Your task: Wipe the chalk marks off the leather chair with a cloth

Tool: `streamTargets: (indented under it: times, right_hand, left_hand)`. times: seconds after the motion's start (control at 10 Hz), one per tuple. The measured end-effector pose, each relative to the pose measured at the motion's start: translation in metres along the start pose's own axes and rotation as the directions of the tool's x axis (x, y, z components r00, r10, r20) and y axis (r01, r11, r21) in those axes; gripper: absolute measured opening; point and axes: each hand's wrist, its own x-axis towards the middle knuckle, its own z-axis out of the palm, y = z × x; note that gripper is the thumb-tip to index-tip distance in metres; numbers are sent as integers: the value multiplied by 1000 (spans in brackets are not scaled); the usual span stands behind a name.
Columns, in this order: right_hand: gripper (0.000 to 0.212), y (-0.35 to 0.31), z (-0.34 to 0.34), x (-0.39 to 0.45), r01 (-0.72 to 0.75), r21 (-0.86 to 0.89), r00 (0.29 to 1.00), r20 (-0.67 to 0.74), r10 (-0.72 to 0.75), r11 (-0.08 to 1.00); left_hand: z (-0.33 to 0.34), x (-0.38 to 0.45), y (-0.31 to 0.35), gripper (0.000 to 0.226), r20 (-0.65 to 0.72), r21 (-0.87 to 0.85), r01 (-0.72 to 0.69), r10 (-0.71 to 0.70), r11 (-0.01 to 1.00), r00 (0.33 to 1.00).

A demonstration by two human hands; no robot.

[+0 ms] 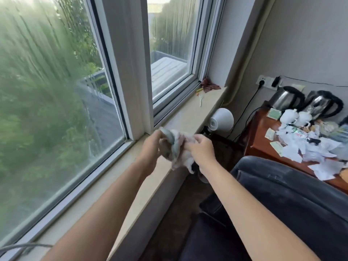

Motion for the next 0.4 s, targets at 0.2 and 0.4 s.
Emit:
streamTargets:
  times: [0.2,0.4]
  right_hand:
    - [49,2,70,42,142,-507,984,162,-67,850]
    - [52,20,57,22,198,-461,980,90,-176,865]
  left_hand:
    - [-45,38,-30,57,-206,561,16,120,827,971]
    - [-61,32,-62,63,-130,841,-106,390,530,912]
